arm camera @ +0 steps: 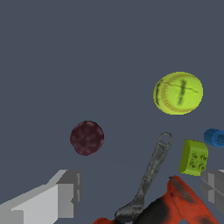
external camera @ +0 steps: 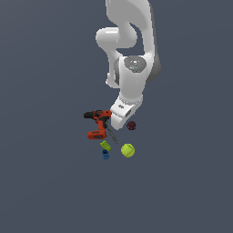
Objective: Pick up a designated object from a clutter of objects.
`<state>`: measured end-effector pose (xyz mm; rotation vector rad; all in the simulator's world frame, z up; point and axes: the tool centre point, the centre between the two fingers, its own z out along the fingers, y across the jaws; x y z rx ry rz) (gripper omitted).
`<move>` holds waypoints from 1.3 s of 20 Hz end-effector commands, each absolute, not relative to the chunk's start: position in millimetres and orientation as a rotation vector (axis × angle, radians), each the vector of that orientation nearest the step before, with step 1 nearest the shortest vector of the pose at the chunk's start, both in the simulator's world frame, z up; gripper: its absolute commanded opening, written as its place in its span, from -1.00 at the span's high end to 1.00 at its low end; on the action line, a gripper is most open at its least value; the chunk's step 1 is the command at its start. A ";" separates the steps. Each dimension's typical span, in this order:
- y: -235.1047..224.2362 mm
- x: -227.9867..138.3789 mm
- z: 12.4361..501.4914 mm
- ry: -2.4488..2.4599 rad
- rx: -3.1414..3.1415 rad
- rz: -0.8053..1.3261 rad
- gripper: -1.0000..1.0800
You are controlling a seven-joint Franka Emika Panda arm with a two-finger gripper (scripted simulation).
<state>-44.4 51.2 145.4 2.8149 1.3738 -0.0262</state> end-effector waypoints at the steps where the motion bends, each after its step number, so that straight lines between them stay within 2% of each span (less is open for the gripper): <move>1: 57.3 -50.6 133.7 1.491 2.755 -0.023 -0.92; 13: 81.8 -80.5 90.5 1.930 2.474 -0.007 -0.92; 26: 88.8 -90.6 78.7 2.050 2.381 -0.001 -0.92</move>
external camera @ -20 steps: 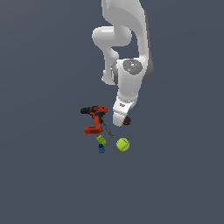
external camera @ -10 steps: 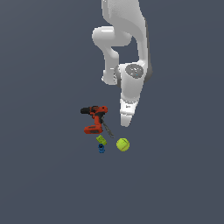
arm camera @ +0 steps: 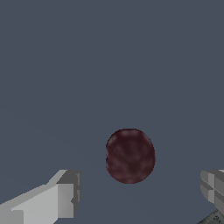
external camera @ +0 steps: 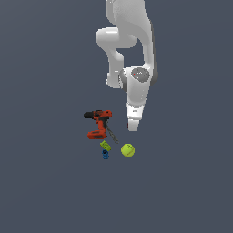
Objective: Pick up a designated object from a clutter of objects.
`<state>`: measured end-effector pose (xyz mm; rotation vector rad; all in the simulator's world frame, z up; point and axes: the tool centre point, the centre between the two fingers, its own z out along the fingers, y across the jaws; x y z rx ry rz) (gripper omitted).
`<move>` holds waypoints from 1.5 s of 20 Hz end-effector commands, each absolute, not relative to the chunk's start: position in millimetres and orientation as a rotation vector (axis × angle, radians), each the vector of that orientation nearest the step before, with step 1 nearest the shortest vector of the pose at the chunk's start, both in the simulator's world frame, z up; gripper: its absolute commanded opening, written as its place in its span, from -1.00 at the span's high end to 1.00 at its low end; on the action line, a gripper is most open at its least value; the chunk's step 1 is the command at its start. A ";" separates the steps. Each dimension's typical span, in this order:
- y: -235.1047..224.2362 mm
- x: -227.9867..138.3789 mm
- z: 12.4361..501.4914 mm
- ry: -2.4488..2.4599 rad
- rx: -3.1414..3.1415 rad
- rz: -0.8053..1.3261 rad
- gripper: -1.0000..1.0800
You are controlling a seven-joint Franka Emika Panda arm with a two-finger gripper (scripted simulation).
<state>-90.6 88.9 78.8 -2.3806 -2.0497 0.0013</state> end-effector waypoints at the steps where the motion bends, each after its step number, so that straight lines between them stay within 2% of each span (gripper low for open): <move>1: 88.8 -90.6 77.9 -2.050 -2.381 0.001 -0.92; 19: 88.8 -91.8 30.6 -2.056 -2.375 0.000 -0.92; 20: 88.8 -91.8 30.6 -2.056 -2.375 0.000 1.00; 30: 88.8 -91.2 31.3 -2.057 -2.376 -0.002 1.00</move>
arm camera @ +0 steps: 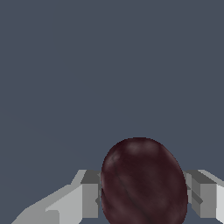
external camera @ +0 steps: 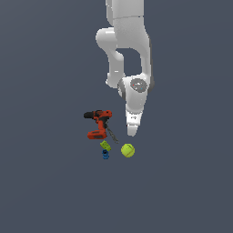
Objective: Pick up a designated object from a clutter of objects.
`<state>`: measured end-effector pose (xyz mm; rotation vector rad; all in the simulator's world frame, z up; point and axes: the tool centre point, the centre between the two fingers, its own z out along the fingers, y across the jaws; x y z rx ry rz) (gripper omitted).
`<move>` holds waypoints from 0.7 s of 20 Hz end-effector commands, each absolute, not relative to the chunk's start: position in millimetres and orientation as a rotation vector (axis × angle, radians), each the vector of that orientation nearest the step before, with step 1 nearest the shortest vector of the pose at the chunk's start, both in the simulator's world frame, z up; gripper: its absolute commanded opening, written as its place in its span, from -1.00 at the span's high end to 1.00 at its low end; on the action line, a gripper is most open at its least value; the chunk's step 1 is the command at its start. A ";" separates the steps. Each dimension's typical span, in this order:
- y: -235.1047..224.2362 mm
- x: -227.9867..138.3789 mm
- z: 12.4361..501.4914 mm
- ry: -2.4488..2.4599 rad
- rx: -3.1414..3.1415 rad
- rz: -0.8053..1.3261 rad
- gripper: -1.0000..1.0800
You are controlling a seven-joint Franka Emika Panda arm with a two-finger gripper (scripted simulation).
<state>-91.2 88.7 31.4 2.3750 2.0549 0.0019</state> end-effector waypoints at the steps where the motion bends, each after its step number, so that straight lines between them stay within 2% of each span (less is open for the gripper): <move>1: 88.6 -91.2 31.6 2.055 2.375 0.002 1.00; 14: 52.9 -73.7 76.5 2.056 2.375 0.002 1.00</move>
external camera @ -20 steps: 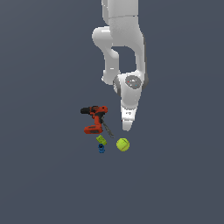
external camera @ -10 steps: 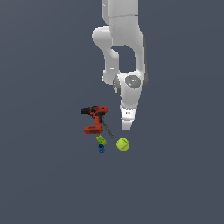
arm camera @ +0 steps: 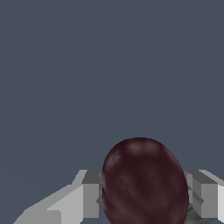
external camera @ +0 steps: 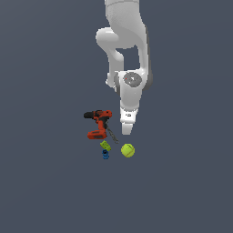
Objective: Pick up a designated object from a clutter of objects.
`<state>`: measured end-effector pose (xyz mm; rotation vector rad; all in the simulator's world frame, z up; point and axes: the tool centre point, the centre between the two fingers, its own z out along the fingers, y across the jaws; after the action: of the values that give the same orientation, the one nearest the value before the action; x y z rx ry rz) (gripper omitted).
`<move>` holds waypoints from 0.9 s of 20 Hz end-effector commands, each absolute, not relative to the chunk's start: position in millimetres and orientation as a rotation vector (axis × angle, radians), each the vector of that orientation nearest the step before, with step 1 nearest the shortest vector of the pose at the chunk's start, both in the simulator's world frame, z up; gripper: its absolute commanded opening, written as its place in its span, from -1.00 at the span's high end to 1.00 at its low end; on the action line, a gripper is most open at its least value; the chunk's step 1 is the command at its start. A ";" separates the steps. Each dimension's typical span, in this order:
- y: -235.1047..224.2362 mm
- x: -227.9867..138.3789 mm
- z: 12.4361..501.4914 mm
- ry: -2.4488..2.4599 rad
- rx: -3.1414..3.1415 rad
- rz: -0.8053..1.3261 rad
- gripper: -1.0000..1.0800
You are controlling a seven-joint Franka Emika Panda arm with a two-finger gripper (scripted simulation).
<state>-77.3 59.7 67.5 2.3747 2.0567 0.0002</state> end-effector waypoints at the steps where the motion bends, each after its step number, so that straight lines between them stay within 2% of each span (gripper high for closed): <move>1: 47.8 -71.2 82.9 2.057 2.375 0.002 1.00; 18: -63.4 -15.2 225.0 2.060 2.376 0.006 1.00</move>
<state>-20.1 -52.9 211.1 2.3764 2.0593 0.0060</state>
